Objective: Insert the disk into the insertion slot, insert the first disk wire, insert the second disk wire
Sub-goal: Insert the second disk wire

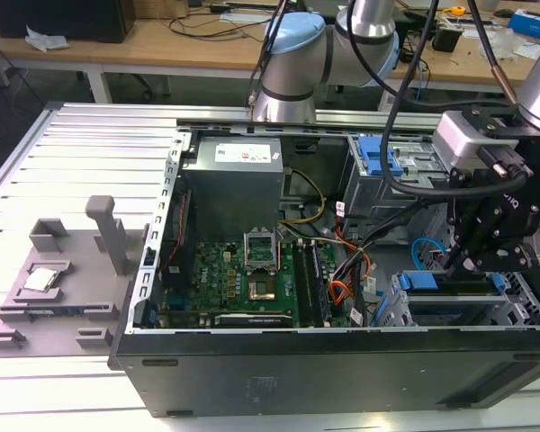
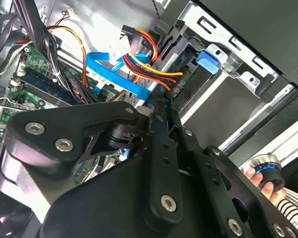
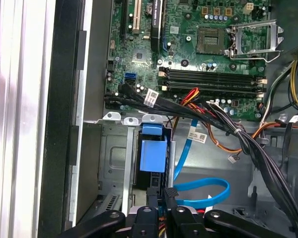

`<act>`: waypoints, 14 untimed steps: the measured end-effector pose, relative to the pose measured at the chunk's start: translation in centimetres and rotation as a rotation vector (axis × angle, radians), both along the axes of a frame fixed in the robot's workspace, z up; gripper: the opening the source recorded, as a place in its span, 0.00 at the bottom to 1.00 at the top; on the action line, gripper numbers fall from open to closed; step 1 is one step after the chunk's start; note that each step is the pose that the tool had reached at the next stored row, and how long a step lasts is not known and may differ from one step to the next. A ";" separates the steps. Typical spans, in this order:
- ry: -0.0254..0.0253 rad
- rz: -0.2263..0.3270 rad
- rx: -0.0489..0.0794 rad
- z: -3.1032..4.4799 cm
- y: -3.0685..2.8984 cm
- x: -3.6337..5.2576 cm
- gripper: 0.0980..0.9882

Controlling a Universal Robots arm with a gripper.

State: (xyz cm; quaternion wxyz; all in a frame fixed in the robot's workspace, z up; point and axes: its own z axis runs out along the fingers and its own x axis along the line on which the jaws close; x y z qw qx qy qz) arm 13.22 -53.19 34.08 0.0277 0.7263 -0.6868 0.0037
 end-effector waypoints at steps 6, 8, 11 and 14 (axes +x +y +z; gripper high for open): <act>0.0001 0.000 -0.001 -0.24 -0.13 0.04 0.07; 0.0003 0.000 -0.001 -0.41 -0.22 0.07 0.07; 0.0003 0.000 0.000 -0.49 -0.27 0.08 0.07; 0.0001 0.000 0.000 -0.52 -0.27 0.09 0.09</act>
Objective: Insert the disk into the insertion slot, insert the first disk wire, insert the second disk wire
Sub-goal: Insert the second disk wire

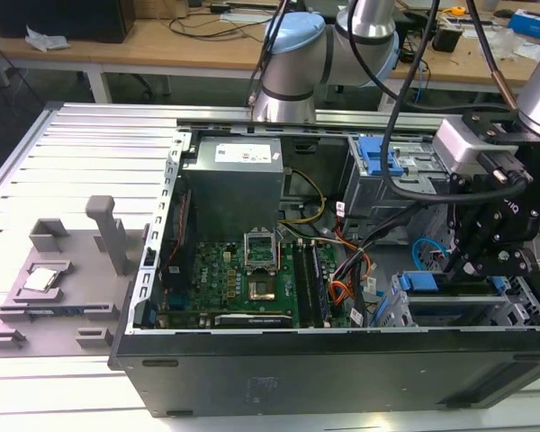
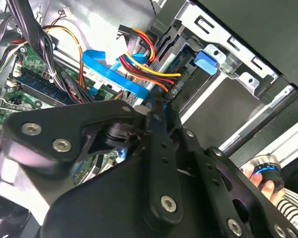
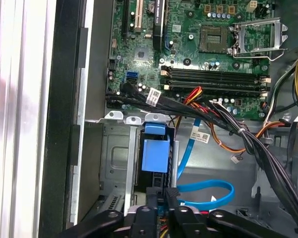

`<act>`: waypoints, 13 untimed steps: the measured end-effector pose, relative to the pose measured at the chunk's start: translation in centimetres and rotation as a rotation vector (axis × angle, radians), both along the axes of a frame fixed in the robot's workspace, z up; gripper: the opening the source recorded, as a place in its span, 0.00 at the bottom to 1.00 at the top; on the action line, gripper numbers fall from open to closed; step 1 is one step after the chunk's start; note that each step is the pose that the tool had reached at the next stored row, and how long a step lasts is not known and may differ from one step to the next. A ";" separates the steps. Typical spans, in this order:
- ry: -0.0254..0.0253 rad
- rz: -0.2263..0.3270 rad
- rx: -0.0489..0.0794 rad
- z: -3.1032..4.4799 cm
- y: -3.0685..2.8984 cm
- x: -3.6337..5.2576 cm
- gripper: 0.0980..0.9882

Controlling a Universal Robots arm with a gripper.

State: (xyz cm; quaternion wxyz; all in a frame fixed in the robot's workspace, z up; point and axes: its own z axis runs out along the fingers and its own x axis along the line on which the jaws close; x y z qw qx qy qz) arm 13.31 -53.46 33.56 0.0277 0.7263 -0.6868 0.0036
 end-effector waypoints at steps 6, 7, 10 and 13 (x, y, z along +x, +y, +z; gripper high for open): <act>-0.0001 0.000 -0.015 4.31 0.82 -0.01 0.01; -0.0001 0.000 -0.020 5.28 0.94 0.00 0.01; -0.0001 0.000 -0.021 6.20 0.94 -0.01 0.01; -0.0001 0.000 -0.021 6.22 0.94 -0.01 0.01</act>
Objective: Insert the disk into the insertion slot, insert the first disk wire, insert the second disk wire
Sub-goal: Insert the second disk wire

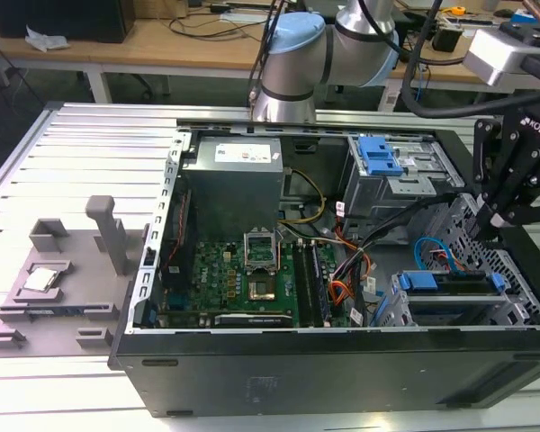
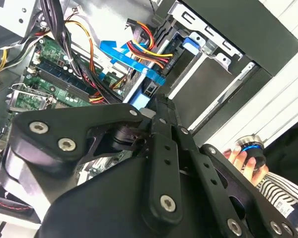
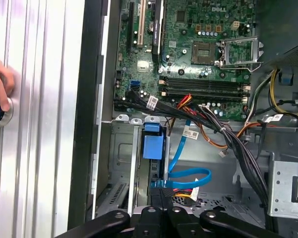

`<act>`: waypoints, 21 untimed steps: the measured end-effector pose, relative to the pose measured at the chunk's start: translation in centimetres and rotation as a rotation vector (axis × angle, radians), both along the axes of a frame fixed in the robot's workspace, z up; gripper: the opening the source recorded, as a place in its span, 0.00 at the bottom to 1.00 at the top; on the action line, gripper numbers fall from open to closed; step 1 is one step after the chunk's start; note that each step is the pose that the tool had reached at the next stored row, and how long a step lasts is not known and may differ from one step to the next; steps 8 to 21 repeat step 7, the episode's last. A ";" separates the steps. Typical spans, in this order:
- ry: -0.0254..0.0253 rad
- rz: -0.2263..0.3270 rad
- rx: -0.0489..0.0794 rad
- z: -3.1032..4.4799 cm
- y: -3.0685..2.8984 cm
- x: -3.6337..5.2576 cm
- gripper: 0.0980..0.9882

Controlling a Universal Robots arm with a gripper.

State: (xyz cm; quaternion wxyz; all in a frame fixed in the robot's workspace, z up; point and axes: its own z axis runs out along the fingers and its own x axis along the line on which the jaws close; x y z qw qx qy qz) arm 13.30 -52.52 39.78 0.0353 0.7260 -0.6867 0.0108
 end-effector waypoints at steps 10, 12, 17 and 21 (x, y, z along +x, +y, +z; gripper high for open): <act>0.0000 0.000 0.000 0.00 0.00 0.00 0.01; 0.0000 0.000 0.000 0.00 0.00 0.00 0.01; 0.0000 0.000 0.000 0.00 0.00 0.00 0.01; 0.0000 0.000 0.000 0.00 0.00 0.00 0.01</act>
